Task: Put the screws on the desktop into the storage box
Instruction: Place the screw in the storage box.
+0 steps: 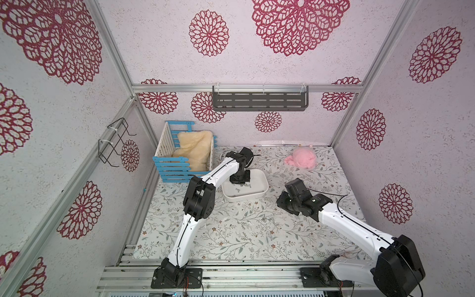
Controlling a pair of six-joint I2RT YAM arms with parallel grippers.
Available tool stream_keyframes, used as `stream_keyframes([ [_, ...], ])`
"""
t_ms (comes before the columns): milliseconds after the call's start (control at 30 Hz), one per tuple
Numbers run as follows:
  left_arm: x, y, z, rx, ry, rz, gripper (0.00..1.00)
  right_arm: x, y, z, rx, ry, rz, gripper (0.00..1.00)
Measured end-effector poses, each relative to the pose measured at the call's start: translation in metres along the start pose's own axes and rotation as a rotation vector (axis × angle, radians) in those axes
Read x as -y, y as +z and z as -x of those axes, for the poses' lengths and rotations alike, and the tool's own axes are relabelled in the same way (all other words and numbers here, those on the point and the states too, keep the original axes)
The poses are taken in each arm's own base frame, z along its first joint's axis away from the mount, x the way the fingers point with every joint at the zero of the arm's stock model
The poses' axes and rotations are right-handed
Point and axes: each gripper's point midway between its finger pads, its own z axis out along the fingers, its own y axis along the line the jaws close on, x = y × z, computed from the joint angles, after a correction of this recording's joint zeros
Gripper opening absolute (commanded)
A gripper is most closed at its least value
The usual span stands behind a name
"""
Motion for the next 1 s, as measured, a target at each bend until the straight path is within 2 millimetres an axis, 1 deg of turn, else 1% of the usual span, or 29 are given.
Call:
stream_keyframes([
  [100,-0.001,0.0,-0.002,-0.008,0.006,0.004,0.11,-0.003,0.003,0.001,-0.003,-0.003,0.001,0.33],
  [400,-0.003,0.0,-0.005,-0.022,0.027,0.012,0.12,-0.016,0.003,0.01,0.008,-0.011,0.027,0.34],
  [667,-0.003,0.0,-0.005,-0.022,0.038,0.012,0.13,-0.021,0.0,0.014,0.019,-0.009,0.038,0.34],
  [833,-0.003,0.003,-0.007,-0.029,0.04,0.014,0.21,-0.02,-0.001,0.014,0.02,-0.009,0.036,0.34],
  [867,-0.004,0.005,-0.008,-0.033,0.041,0.017,0.27,-0.02,-0.001,0.014,0.02,-0.009,0.036,0.34],
  [900,-0.005,0.008,-0.009,-0.039,0.043,0.019,0.3,-0.02,-0.002,0.014,0.021,-0.009,0.036,0.34],
  [1000,-0.008,0.015,-0.016,-0.062,0.039,0.032,0.31,-0.02,-0.003,0.014,0.024,-0.009,0.036,0.34],
])
